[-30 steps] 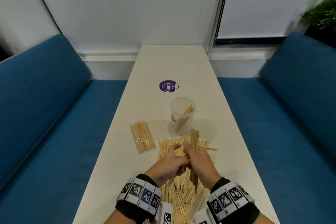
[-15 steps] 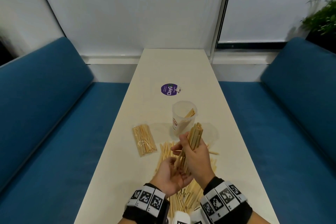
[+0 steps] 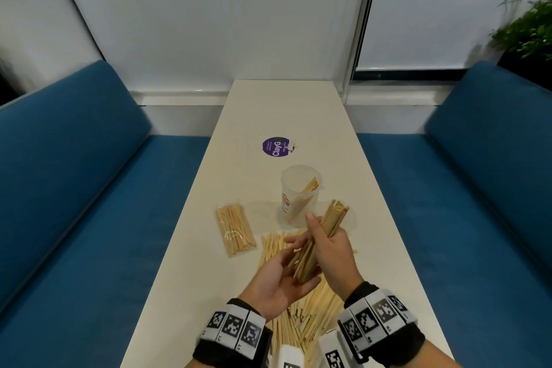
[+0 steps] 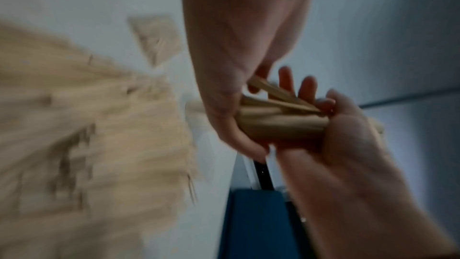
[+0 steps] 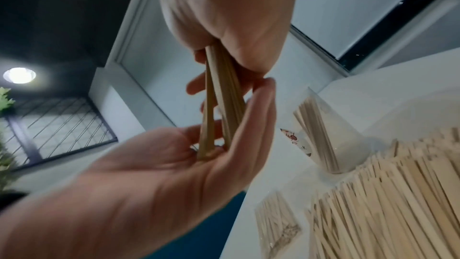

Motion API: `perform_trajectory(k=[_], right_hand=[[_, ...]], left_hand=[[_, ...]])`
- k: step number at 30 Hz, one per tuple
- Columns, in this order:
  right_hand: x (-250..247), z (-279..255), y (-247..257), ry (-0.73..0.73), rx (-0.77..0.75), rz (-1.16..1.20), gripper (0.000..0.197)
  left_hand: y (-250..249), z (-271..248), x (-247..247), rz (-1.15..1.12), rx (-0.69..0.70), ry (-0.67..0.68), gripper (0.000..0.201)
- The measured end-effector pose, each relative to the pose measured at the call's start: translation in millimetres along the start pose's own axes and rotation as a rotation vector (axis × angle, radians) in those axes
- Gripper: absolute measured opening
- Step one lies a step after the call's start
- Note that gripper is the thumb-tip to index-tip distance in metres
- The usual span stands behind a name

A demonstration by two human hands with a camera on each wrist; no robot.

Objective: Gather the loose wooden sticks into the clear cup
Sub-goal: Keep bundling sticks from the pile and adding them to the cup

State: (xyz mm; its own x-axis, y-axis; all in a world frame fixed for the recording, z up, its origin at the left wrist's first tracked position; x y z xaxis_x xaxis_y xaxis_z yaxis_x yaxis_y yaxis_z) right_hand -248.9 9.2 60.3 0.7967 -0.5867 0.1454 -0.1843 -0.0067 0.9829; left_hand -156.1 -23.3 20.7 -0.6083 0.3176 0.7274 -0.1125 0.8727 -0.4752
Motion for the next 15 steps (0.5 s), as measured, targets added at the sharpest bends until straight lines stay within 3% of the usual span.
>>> perform_trajectory(k=[4, 8, 11, 15], right_hand=[[-6.7, 3.2, 1.2, 0.006, 0.028, -0.014, 0.049], [-6.2, 1.0, 0.5, -0.022, 0.056, -0.093, 0.039], [-6.7, -0.3, -3.9, -0.002, 0.065, -0.229, 0.03], [-10.1, 4.1, 1.5, 0.171, 0.095, -0.221, 0.018]], left_hand=[[-6.4, -9.9, 2.8, 0.587, 0.061, 0.139, 0.04], [-6.7, -14.7, 9.5, 1.096, 0.166, 0.155, 0.022], [-5.2, -11.4, 6.7, 1.259, 0.309, 0.079, 0.017], [-7.1, -10.4, 2.2, 1.348, 0.392, 0.052, 0.026]])
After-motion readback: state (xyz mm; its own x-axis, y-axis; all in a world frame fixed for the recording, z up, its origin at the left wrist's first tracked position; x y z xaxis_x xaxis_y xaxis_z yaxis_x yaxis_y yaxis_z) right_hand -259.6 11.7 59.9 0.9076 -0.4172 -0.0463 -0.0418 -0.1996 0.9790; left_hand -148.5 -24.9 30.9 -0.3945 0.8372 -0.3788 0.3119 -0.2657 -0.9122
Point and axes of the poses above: each hand's wrist, its own z-axis towards the middle knuckle, its own x-axis out of the palm, y = z × x, the point moved 4 cm from there along z, towards the middle knuckle, and after that the axes turned 4 degrees about y, right-handed, at the moved point
